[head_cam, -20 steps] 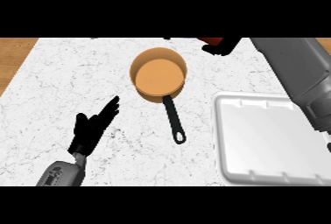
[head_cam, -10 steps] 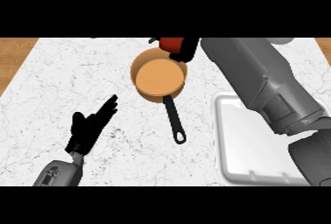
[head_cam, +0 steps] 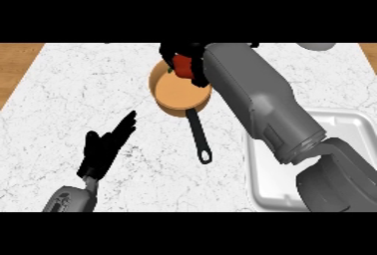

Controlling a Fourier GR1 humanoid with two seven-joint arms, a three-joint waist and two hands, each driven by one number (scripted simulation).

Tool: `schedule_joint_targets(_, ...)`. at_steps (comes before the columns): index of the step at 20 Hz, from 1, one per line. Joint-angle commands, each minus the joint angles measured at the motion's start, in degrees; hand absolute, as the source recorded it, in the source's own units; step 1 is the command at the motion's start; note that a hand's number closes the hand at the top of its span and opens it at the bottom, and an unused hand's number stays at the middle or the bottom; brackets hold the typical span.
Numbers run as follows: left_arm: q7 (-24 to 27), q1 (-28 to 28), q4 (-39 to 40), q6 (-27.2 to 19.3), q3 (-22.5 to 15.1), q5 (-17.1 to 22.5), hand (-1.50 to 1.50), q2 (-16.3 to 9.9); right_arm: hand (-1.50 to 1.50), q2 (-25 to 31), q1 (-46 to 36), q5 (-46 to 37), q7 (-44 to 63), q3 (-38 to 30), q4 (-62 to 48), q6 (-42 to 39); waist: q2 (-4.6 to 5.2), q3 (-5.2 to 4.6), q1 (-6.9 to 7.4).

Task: Pick the bell pepper from the tray and place it in the pot

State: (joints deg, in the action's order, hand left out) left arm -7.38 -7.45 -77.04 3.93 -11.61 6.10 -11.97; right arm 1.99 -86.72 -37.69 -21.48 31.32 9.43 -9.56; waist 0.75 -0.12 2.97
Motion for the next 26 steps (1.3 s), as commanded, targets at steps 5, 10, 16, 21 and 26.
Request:
schedule_joint_targets(5,-0.1,-1.1,0.8,-1.1,-1.2,-1.7,0.0,2.4,-1.5,-2.0,4.3,-0.7,9.7,2.7,4.4,-9.1,0.13,0.01,0.99)
schedule_joint_targets(10,-0.9,-0.1,-0.5,0.5,-1.4,-1.1,0.0,1.2,-1.5,-2.0,5.6,13.5,3.2,-11.1,6.7,-4.9,0.19,0.15,1.82)
schedule_joint_targets(16,-0.2,-1.1,1.4,1.3,0.0,-0.5,0.0,0.5,-1.5,-2.0,5.5,27.5,5.1,-24.3,7.5,-1.3,0.26,0.1,1.06)
schedule_joint_targets(21,-2.7,-1.2,-2.0,0.3,0.4,-0.5,0.0,0.4,-1.5,-0.5,2.9,32.0,7.3,-32.2,4.6,4.5,0.29,0.13,0.37)
schedule_joint_targets(26,-2.8,-1.6,-1.3,-0.7,-0.3,-1.6,0.0,1.8,-1.5,4.7,3.4,35.6,3.5,-37.0,3.2,2.4,0.65,0.13,0.55)
